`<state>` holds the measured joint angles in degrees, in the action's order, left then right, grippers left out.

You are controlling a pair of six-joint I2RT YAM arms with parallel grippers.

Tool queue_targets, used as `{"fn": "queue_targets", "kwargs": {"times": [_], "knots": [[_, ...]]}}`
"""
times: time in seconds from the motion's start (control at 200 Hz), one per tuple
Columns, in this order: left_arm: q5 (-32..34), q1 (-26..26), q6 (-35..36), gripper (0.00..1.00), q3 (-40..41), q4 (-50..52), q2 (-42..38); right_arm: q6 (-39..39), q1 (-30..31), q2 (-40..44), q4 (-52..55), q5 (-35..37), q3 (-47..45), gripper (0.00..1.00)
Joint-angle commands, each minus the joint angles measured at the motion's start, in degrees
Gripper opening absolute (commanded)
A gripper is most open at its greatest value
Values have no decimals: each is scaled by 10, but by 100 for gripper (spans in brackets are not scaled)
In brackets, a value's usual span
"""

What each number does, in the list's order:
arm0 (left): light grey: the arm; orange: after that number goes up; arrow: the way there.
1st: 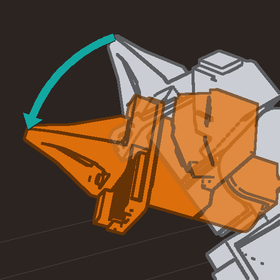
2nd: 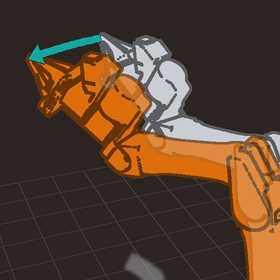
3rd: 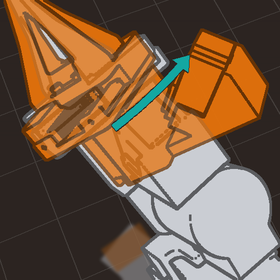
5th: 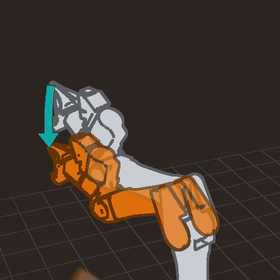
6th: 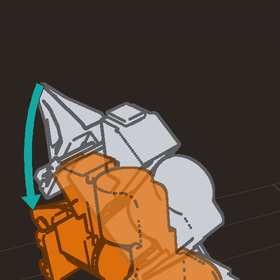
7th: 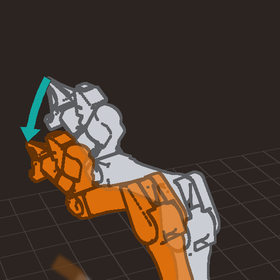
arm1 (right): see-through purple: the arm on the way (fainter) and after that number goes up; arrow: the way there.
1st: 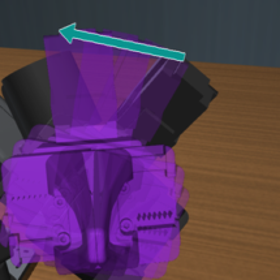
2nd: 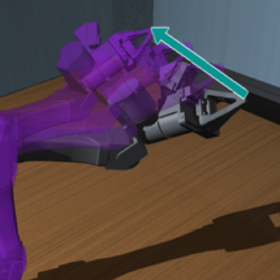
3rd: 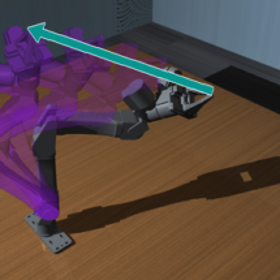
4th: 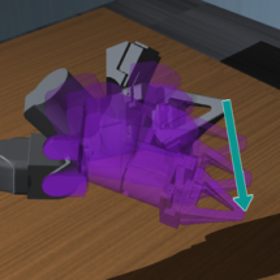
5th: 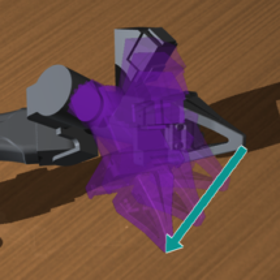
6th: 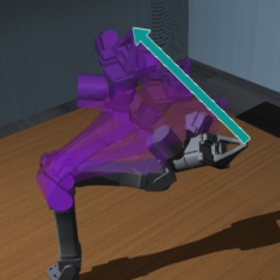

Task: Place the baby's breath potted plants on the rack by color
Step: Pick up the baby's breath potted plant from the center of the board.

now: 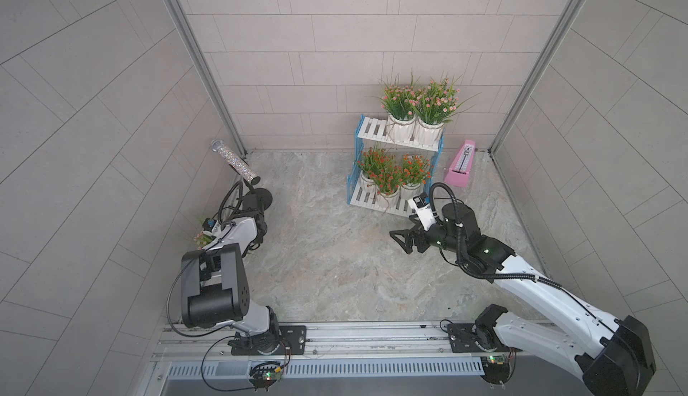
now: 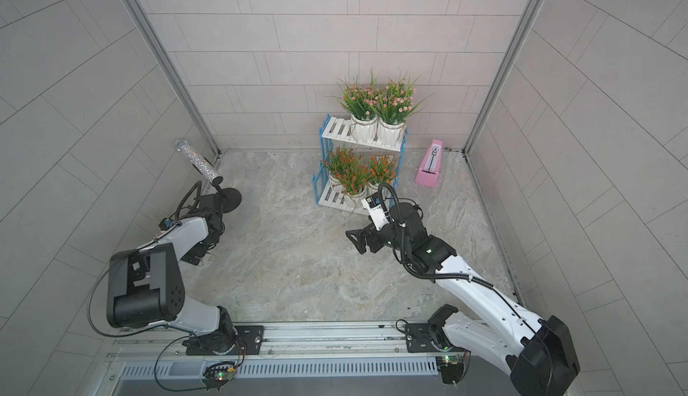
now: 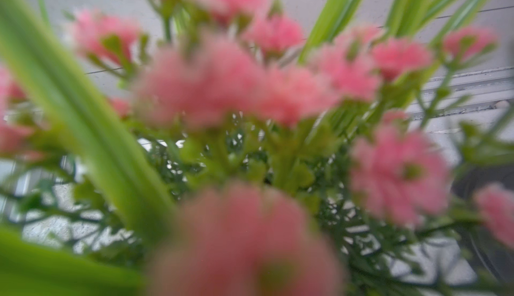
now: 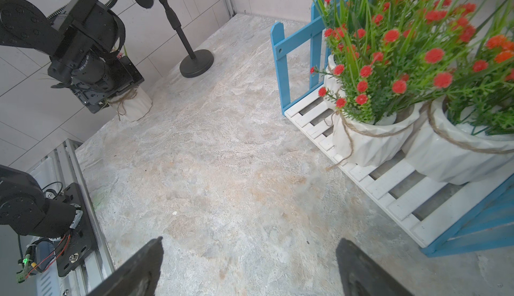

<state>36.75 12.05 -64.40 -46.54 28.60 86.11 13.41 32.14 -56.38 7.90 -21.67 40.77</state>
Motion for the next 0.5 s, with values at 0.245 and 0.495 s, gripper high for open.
{"fn": "queue_targets", "kwargs": {"times": [0.245, 0.495], "knots": [[8, 4, 6, 88, -11, 5, -2, -5, 2, -3, -12, 4, -17, 99], [-17, 3, 11, 85, -17, 23, -6, -5, 1, -1, -15, 6, -21, 99]]}}
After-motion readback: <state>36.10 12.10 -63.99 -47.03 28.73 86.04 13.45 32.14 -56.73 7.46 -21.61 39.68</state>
